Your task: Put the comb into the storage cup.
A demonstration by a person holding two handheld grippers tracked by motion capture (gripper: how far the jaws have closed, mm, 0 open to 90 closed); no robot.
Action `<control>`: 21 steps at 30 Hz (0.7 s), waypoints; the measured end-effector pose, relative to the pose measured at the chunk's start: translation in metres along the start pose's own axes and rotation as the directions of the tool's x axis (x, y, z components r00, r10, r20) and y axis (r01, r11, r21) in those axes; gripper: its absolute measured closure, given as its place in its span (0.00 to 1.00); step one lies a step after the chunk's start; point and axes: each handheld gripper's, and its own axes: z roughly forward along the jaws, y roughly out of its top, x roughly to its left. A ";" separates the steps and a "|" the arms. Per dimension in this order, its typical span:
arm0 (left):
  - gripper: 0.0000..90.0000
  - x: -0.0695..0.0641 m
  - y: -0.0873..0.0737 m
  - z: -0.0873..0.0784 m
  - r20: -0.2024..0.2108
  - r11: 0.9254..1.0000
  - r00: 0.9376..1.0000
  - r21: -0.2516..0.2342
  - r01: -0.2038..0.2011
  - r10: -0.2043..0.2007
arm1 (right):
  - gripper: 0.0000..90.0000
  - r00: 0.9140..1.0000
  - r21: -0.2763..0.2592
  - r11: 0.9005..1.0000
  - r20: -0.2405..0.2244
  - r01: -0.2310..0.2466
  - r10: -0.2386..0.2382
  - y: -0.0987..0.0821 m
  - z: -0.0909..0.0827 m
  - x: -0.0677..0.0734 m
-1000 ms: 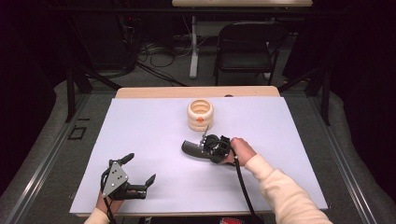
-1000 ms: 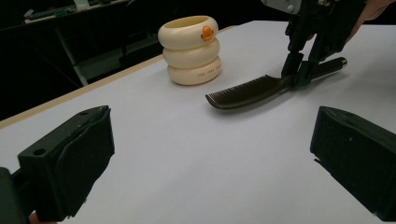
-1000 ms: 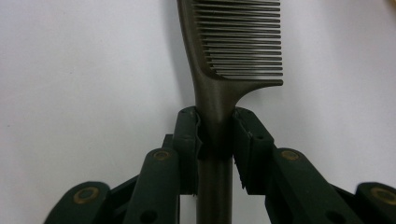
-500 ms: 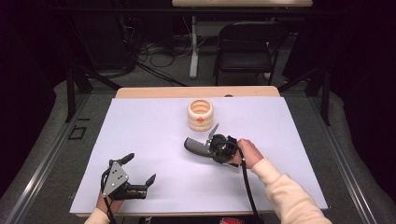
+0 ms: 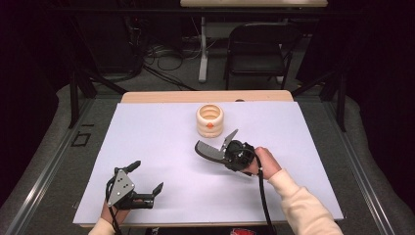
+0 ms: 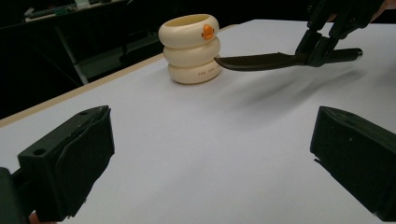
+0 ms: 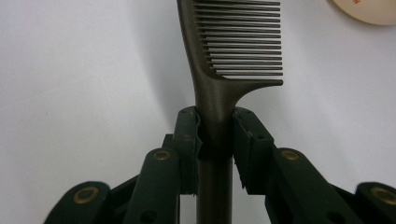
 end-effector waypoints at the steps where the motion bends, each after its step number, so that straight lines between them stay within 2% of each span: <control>1: 0.00 0.000 0.000 0.000 -0.001 1.000 1.000 0.001 0.000 0.000 | 0.80 1.000 -0.013 1.000 -0.001 -0.004 0.004 -0.001 -0.001 0.000; 16: 0.00 0.000 0.000 0.000 0.001 1.000 1.000 0.000 0.000 0.000 | 0.80 0.999 -0.084 0.995 0.000 -0.045 0.046 -0.011 -0.010 0.003; 19: 0.00 0.000 0.000 0.000 0.000 1.000 1.000 0.001 0.000 0.000 | 0.80 0.999 -0.105 0.993 0.003 -0.052 0.052 -0.014 -0.011 0.004; 21: 0.00 0.000 0.000 0.000 0.000 1.000 1.000 0.002 0.001 -0.001 | 0.80 0.997 -0.128 0.989 -0.001 -0.075 0.075 -0.016 -0.012 0.004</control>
